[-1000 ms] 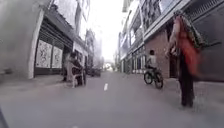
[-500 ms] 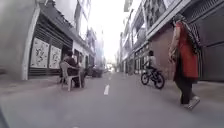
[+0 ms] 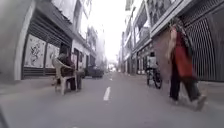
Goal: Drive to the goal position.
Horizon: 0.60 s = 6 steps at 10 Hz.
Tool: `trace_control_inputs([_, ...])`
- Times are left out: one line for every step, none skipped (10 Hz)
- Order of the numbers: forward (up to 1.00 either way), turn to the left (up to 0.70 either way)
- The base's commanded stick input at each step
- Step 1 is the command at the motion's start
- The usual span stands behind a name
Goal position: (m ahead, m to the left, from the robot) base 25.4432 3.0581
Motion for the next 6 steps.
trace_control_inputs([1.0,0.0])
trace_control_inputs([1.0,0.0])
trace_control_inputs([1.0,0.0])
trace_control_inputs([1.0,0.0])
trace_control_inputs([1.0,0.0])
trace_control_inputs([1.0,0.0])
